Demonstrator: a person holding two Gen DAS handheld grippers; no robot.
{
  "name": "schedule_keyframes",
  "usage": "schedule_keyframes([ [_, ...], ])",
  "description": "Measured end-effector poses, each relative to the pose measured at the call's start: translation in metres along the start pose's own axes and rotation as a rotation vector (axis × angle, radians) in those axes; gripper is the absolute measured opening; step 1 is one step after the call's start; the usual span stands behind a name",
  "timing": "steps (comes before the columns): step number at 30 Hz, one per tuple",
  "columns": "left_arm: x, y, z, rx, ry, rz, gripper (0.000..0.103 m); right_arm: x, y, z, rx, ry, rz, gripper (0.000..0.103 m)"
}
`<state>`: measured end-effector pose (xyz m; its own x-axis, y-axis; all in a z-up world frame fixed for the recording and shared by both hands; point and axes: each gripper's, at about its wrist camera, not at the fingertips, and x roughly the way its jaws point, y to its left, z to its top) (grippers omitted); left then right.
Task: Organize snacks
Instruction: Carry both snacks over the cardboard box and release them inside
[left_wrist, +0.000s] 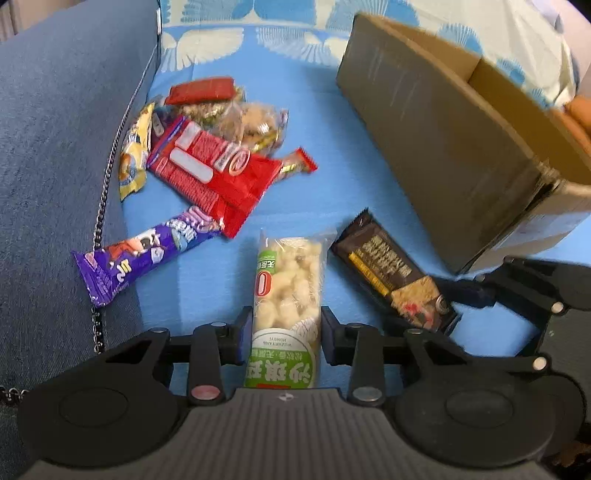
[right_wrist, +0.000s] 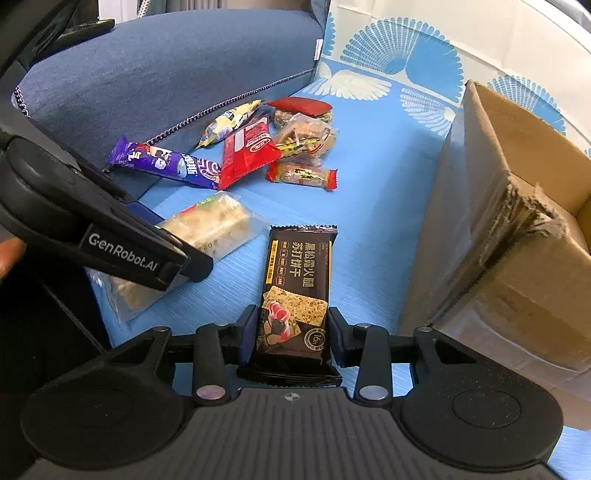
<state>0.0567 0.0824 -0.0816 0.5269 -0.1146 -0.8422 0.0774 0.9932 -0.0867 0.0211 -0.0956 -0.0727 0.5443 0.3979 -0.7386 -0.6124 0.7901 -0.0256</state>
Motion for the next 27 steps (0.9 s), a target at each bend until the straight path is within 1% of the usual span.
schedule_keyframes([
  [3, -0.016, 0.005, -0.003, -0.031, -0.089, -0.065, 0.04, -0.007, -0.001, -0.001, 0.001, -0.026, 0.011, 0.041],
  [7, -0.039, 0.013, -0.01, -0.078, -0.232, -0.138, 0.04, -0.024, -0.002, 0.001, -0.006, -0.09, 0.026, 0.041],
  [10, -0.053, 0.017, -0.012, -0.105, -0.32, -0.161, 0.04, -0.039, -0.001, 0.001, -0.042, -0.154, 0.029, 0.041],
  [12, -0.059, 0.016, -0.014, -0.118, -0.36, -0.154, 0.04, -0.049, 0.0, 0.001, -0.072, -0.199, 0.032, 0.041],
  [15, -0.067, 0.017, -0.016, -0.134, -0.409, -0.145, 0.04, -0.062, 0.0, 0.002, -0.102, -0.247, 0.043, 0.041],
  [18, -0.073, 0.017, -0.016, -0.145, -0.441, -0.136, 0.04, -0.072, 0.0, 0.004, -0.103, -0.28, 0.06, 0.041],
  [22, -0.079, 0.018, -0.018, -0.154, -0.453, -0.134, 0.04, -0.085, -0.006, 0.01, -0.084, -0.328, 0.066, 0.041],
  [27, -0.085, 0.021, -0.021, -0.186, -0.45, -0.125, 0.04, -0.099, -0.019, 0.016, -0.057, -0.379, 0.071, 0.041],
])
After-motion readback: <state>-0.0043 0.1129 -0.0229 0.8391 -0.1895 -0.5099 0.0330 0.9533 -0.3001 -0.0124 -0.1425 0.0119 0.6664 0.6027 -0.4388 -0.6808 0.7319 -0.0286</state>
